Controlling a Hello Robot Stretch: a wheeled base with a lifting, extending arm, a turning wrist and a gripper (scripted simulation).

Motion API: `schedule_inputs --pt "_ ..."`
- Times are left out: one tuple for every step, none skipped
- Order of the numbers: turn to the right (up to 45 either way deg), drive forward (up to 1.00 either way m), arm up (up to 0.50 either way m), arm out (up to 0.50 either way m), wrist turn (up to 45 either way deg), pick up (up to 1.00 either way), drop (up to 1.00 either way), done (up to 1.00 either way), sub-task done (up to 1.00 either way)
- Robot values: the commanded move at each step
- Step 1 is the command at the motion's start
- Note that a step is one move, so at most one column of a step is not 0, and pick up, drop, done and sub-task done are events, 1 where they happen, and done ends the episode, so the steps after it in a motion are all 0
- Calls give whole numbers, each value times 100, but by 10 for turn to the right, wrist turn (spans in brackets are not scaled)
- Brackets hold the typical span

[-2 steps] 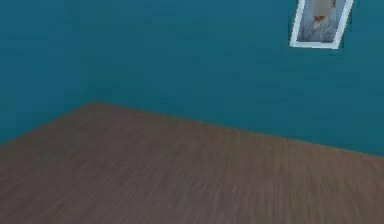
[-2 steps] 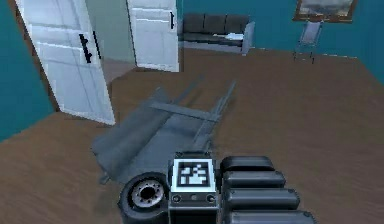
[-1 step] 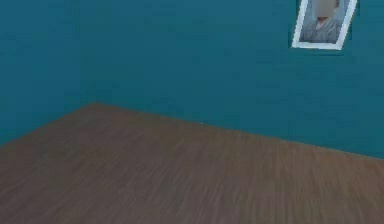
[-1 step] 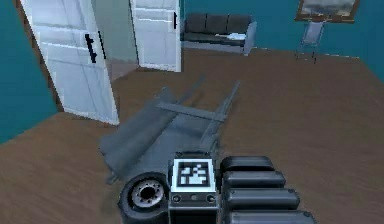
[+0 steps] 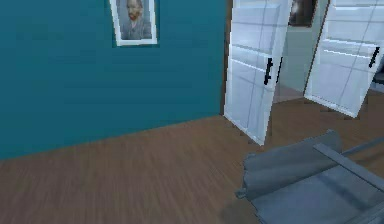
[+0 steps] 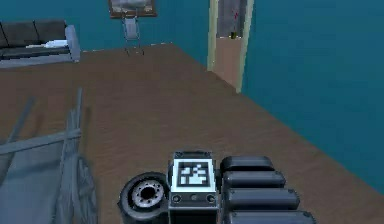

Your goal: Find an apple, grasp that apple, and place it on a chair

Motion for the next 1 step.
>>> schedule_inputs --pt "210 0 0 0 0 0 0 0 0"
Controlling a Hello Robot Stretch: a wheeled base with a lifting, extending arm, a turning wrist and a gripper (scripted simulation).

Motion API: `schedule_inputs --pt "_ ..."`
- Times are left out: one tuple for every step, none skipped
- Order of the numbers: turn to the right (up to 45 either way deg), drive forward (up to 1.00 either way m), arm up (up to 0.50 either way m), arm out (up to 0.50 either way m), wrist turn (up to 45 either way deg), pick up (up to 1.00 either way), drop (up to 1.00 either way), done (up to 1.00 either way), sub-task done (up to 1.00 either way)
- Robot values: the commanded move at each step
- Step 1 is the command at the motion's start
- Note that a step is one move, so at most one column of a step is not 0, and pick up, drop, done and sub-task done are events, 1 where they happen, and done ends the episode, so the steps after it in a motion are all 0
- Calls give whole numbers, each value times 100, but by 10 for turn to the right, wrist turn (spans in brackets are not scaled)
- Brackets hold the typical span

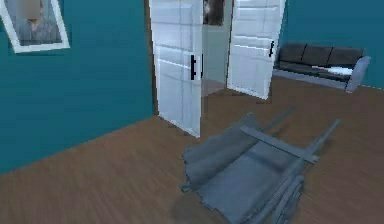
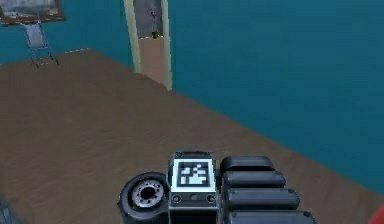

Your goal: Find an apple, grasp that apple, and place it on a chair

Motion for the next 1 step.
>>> schedule_inputs --pt "-450 0 0 0 0 0 0 0 0"
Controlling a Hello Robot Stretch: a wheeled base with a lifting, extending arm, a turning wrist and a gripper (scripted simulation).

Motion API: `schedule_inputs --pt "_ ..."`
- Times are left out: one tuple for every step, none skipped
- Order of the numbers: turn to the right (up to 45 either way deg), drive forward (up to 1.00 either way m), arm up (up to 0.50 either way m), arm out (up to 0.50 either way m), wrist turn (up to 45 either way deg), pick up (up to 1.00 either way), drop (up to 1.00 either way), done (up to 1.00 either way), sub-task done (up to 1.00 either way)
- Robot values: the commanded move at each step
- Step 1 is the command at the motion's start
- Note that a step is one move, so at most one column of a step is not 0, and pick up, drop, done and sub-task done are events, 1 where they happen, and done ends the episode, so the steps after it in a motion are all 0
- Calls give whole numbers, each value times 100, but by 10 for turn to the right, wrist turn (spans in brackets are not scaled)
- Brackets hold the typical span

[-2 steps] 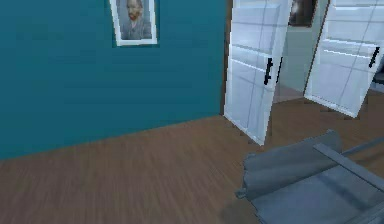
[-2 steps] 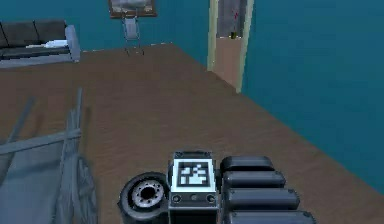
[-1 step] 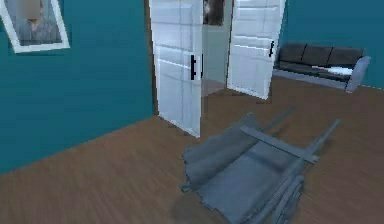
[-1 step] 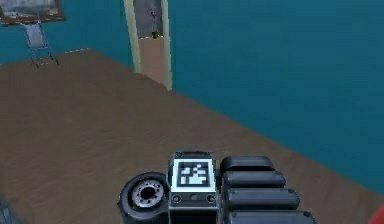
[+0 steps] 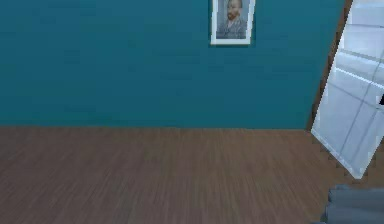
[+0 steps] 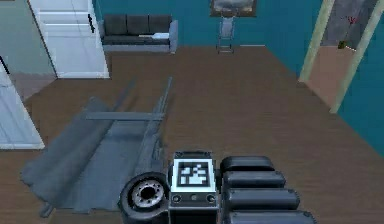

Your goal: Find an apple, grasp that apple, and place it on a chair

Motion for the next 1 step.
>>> schedule_inputs --pt "-180 0 0 0 0 0 0 0 0"
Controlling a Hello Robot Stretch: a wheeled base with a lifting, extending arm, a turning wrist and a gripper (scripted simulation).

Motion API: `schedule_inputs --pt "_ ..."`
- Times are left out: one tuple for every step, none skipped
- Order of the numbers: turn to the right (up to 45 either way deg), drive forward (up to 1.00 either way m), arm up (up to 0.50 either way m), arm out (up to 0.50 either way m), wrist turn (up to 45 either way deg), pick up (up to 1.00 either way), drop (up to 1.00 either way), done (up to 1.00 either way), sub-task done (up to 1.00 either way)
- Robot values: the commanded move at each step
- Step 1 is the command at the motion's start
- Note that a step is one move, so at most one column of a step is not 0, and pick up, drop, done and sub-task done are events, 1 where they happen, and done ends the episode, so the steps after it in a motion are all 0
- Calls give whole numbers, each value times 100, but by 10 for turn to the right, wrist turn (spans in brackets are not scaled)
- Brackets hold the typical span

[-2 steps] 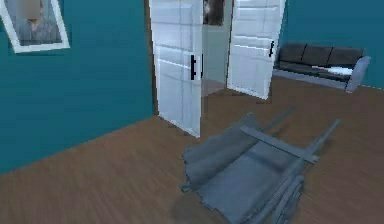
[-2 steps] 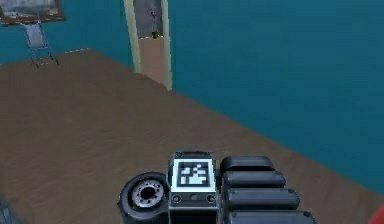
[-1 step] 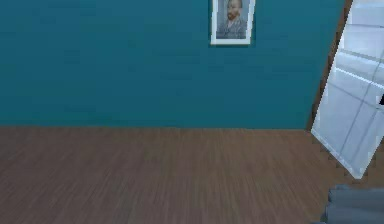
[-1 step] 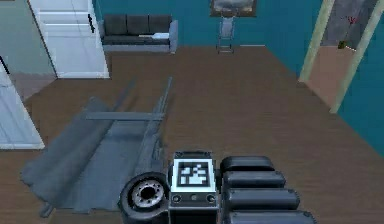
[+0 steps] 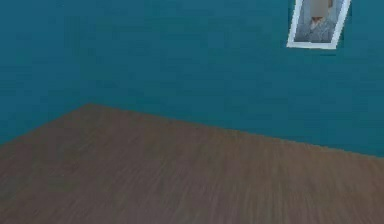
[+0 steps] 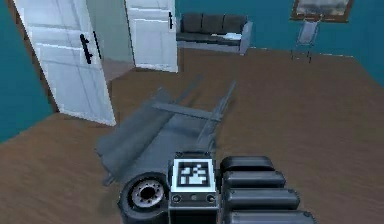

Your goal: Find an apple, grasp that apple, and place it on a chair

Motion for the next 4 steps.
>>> schedule_inputs --pt "450 0 0 0 0 0 0 0 0" --pt "240 0 0 0 0 0 0 0 0" --pt "-450 0 0 0 0 0 0 0 0" --pt "-240 0 0 0 0 0 0 0 0"
